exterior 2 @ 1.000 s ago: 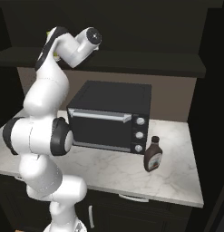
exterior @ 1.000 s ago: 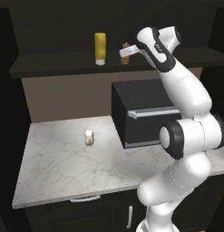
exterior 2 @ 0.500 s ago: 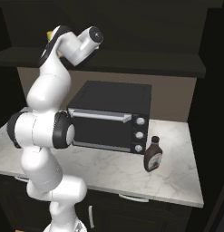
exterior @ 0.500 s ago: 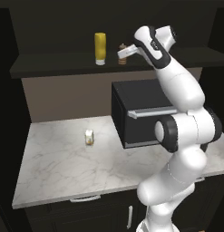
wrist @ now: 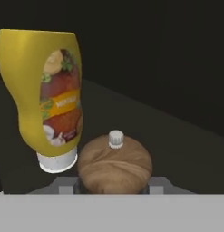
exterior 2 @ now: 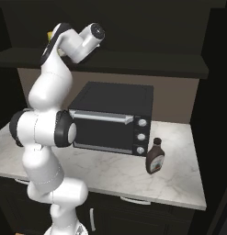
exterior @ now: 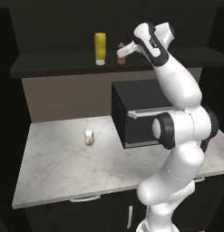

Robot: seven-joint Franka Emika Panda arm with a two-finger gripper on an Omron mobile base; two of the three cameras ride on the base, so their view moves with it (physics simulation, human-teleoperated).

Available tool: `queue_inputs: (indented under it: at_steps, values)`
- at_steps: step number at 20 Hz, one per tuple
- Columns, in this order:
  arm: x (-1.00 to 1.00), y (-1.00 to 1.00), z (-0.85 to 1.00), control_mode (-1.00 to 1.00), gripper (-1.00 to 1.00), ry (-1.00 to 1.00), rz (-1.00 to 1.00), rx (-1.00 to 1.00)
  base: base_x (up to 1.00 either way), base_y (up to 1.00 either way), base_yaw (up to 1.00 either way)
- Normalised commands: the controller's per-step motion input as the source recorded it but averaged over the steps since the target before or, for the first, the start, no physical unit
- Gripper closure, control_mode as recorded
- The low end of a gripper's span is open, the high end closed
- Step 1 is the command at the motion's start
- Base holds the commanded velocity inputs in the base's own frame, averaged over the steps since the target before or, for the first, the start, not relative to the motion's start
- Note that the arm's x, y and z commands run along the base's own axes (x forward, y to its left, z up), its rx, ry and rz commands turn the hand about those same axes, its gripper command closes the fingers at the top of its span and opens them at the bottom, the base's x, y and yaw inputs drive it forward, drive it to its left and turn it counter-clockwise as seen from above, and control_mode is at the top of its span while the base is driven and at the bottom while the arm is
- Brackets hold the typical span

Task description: There are various items on the counter. Only move the condiments/shakers into the cabinet.

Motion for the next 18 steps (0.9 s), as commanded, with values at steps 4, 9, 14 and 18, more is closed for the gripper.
queue_inputs:
  at_steps: [4, 9, 14, 18]
  values:
    - [-0.18, -0.15, 0.01, -1.0, -1.0, 0.0, 0.03, 0.0, 0.0, 0.0, 0.0]
    - [-0.63, -0.14, 0.23, -1.0, -1.0, -0.02, 0.02, 0.0, 0.0, 0.0, 0.0]
    - [-1.0, 0.03, 0.39, -1.0, -1.0, -0.05, 0.0, 0.0, 0.0, 0.0, 0.0]
    - [-1.0, 0.09, 0.12, -1.0, -1.0, -0.01, 0.0, 0.0, 0.0, 0.0, 0.0]
